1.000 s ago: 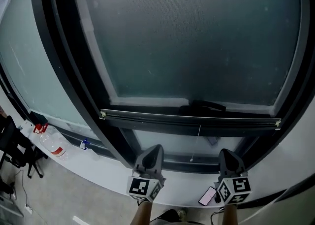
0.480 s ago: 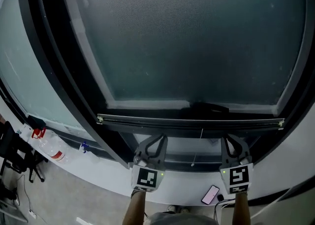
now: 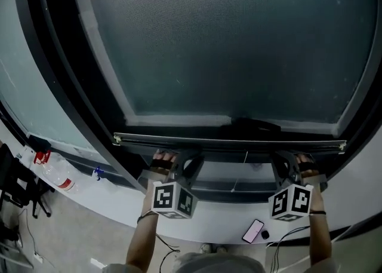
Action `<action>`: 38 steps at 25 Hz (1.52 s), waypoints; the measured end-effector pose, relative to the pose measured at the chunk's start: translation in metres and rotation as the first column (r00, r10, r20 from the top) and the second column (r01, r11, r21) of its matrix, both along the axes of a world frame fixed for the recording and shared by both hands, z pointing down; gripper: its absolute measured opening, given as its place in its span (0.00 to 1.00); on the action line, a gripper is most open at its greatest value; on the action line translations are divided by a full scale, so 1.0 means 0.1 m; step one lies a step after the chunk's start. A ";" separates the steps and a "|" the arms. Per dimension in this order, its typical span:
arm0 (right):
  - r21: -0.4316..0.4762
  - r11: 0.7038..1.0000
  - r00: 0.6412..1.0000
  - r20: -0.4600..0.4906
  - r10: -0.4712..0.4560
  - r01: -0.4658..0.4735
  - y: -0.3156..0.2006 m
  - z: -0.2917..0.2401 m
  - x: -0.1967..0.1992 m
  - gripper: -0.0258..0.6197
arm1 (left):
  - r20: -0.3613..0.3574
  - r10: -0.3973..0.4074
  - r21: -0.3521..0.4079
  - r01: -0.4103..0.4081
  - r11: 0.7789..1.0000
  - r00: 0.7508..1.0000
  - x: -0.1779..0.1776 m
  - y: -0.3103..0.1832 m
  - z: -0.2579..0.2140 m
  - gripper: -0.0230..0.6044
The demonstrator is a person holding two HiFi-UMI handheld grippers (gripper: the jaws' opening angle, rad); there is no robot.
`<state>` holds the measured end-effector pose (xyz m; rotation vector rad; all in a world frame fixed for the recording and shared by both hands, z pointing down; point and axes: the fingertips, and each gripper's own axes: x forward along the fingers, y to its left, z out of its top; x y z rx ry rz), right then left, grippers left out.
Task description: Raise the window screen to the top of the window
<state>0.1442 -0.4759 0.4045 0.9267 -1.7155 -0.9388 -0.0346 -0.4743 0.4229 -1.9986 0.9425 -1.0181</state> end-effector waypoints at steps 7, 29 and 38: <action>-0.056 0.998 0.996 -0.087 -0.010 0.005 -0.05 0.01 0.04 0.07 | -0.003 0.011 -0.006 -0.011 1.000 1.000 -0.02 -0.01 -0.05 0.14; -0.194 0.981 0.983 -0.178 -0.041 0.005 -0.07 0.07 0.02 0.07 | 0.095 0.043 -0.175 -0.026 0.984 0.995 -0.11 -0.10 -0.07 0.09; -0.306 0.952 0.985 -0.163 -0.055 0.003 -0.05 0.12 0.01 0.07 | 0.139 0.067 -0.261 -0.029 0.965 0.988 -0.11 -0.09 -0.01 0.08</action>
